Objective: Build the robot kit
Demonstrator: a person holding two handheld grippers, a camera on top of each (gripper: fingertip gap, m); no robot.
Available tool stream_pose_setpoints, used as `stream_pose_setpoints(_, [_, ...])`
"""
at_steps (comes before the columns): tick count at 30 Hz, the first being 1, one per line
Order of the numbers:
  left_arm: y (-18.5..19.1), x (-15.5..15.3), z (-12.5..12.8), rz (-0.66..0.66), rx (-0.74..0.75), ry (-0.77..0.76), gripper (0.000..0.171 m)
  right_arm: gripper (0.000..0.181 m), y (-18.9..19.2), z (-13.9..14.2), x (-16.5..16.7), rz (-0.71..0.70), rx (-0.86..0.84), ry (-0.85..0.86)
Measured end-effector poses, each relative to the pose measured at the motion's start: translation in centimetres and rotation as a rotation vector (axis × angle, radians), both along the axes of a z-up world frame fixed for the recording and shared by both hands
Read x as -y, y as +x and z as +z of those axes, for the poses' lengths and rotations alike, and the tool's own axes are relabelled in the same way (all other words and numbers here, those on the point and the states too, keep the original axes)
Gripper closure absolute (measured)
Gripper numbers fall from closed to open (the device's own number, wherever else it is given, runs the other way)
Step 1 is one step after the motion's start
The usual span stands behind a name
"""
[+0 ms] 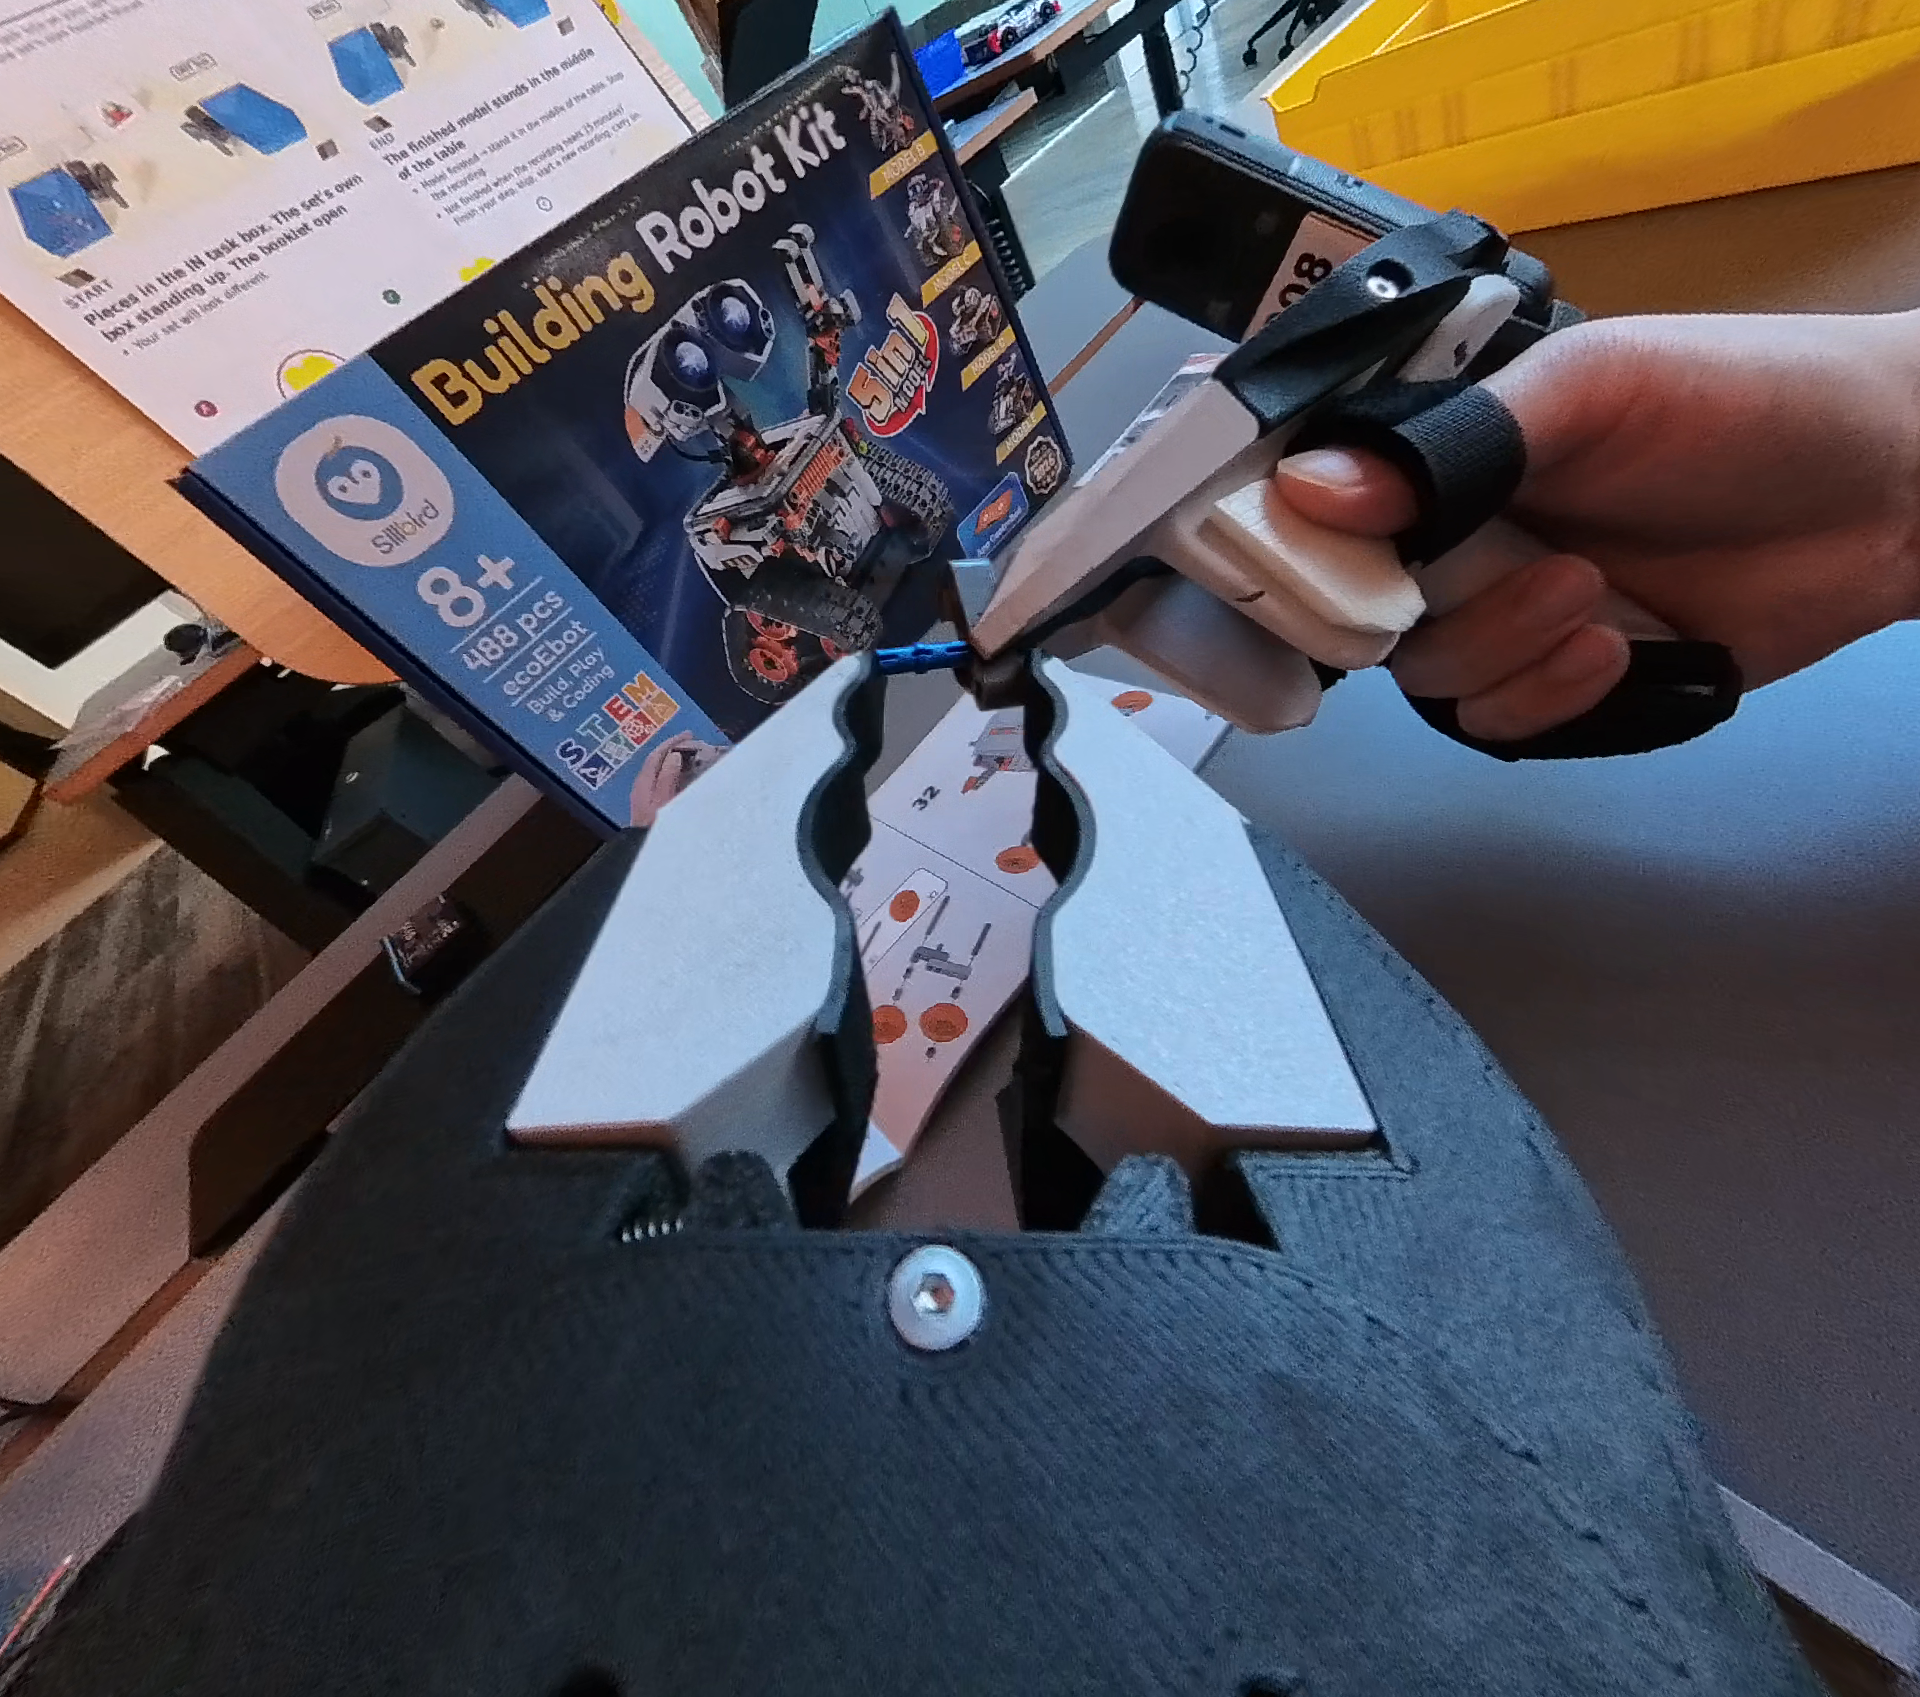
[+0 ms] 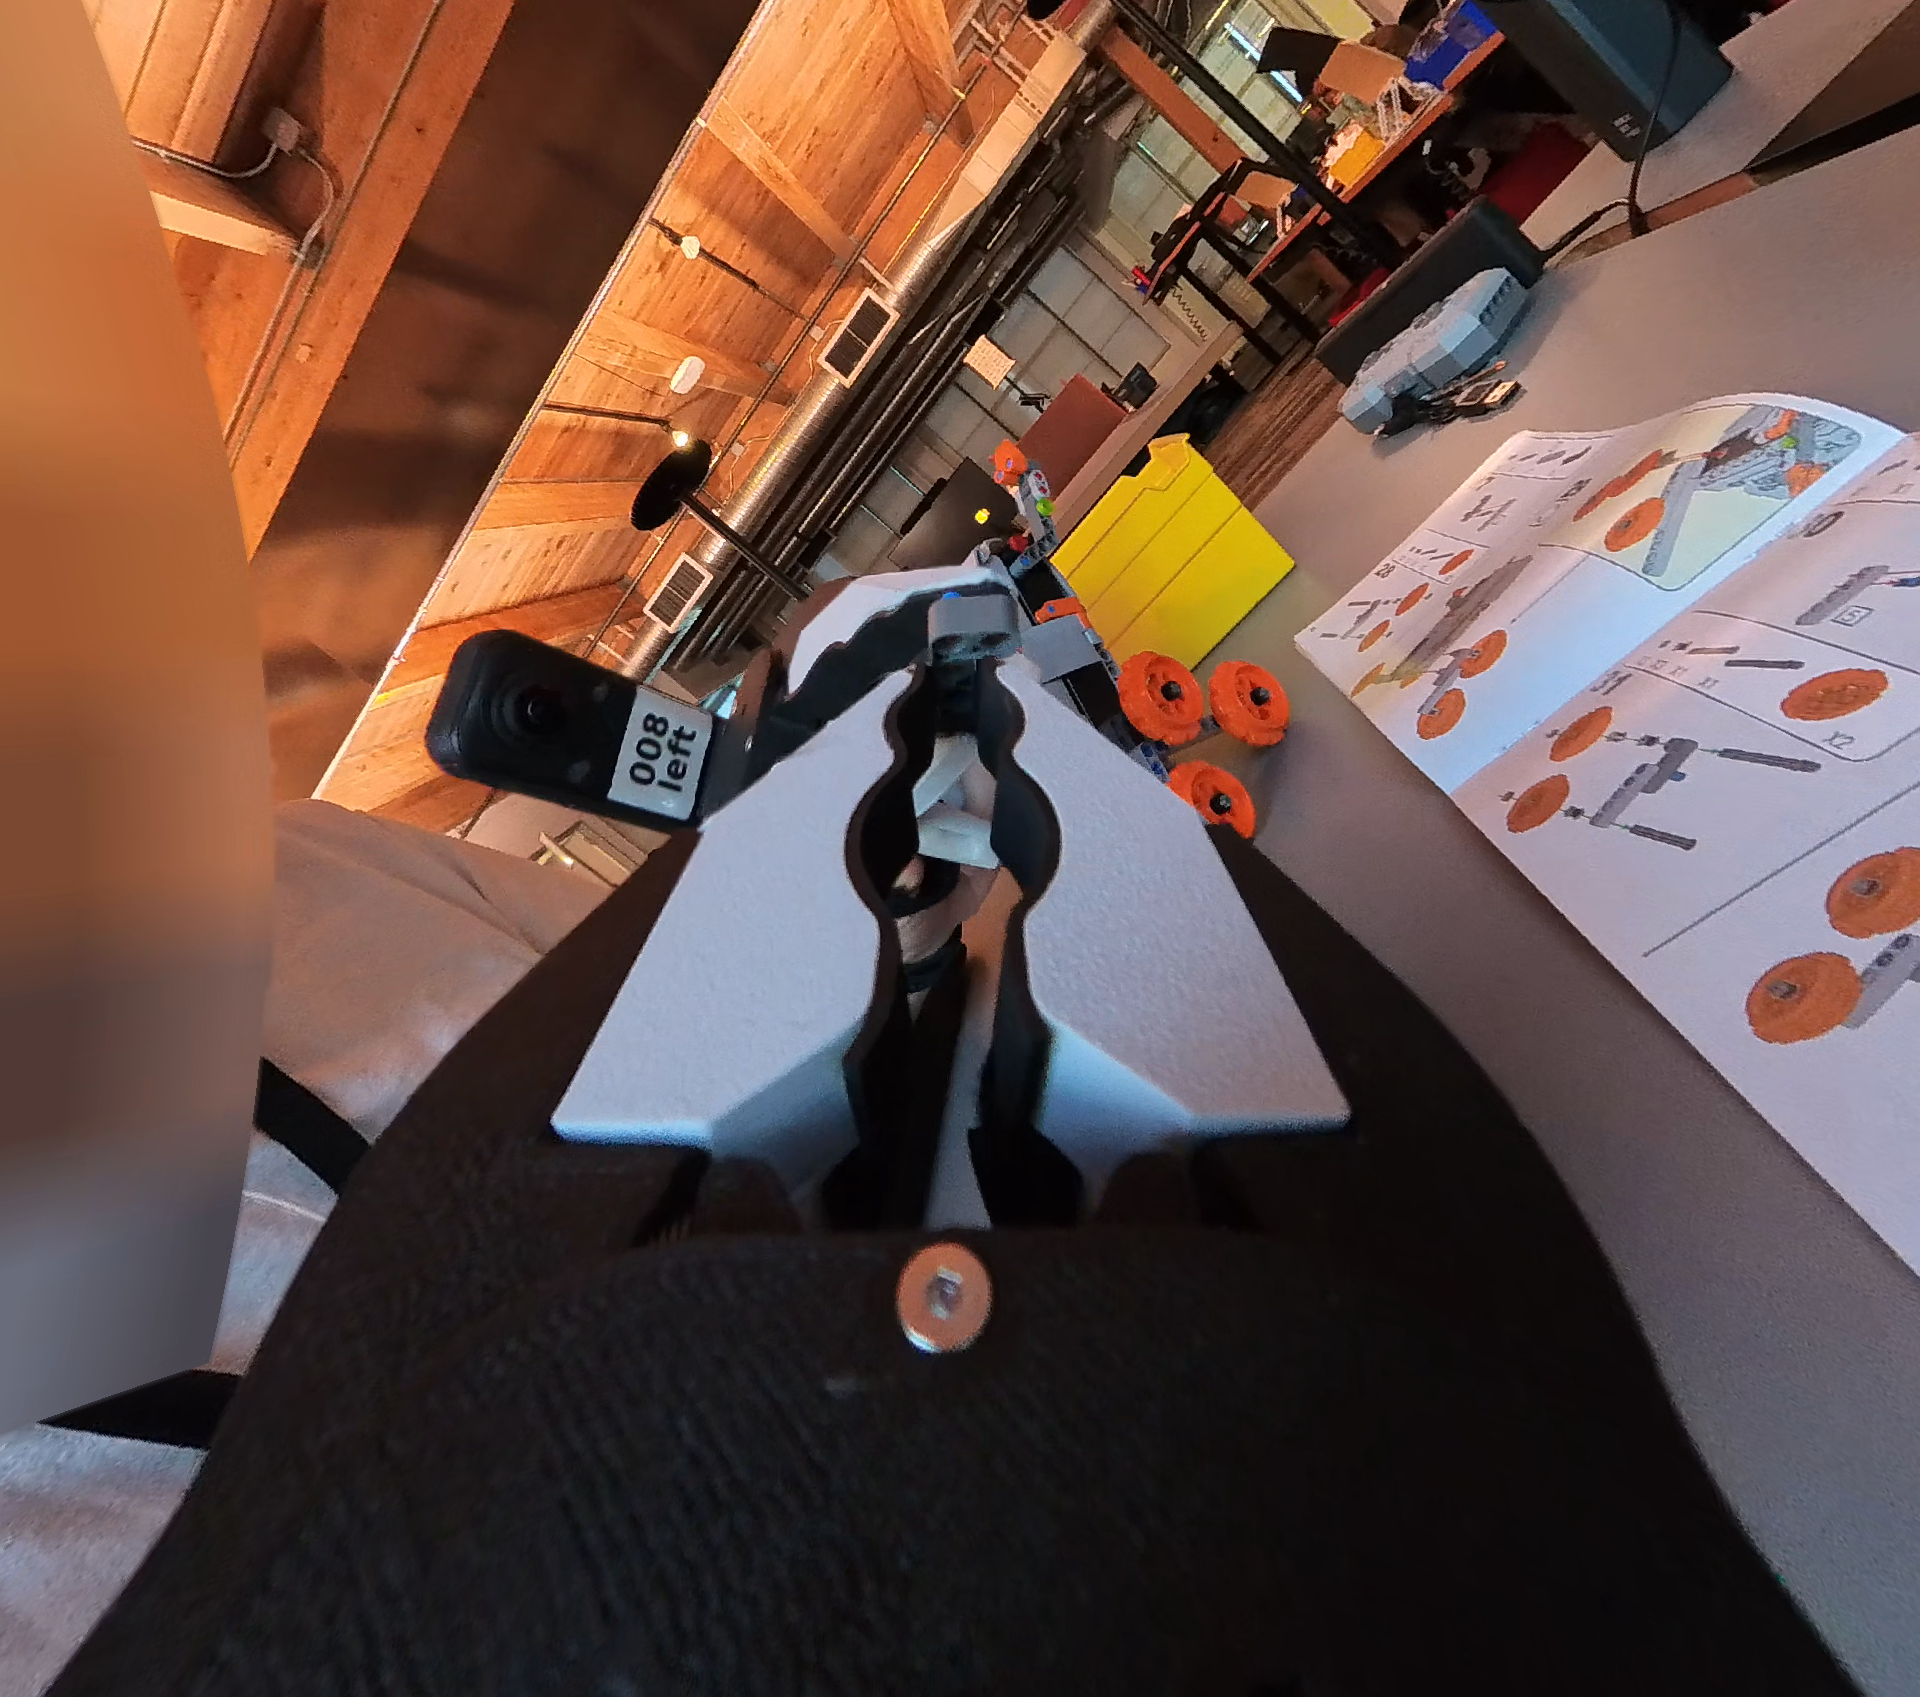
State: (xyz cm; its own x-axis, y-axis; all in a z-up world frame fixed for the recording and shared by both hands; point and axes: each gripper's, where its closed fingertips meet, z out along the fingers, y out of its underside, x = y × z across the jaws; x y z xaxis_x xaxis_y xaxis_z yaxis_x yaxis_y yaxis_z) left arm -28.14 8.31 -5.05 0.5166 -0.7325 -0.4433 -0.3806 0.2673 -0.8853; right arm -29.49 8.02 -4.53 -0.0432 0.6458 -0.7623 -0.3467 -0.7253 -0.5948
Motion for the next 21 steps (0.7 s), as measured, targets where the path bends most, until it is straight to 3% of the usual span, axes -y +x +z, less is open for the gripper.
stream_pose_setpoints(12, [0.0,-0.3,-0.8,0.003,-0.02,-0.042,0.148,0.175,0.0,-0.7,-0.4,-0.007,0.0,-0.05])
stream_pose_setpoints(16, [-0.2,-0.4,-0.7,-0.072,0.101,-0.2,0.147,0.173,-0.3,-0.6,-0.3,0.042,-0.032,-0.088])
stream_pose_setpoints(18, [-0.4,-0.3,-0.6,-0.108,0.155,-0.3,0.147,0.158,-0.1,-0.5,0.2,0.115,-0.037,-0.093])
stream_pose_setpoints(21, [-0.8,0.0,-0.5,-0.158,0.173,-0.376,0.147,0.149,1.5,-1.1,-0.2,0.085,0.141,0.051])
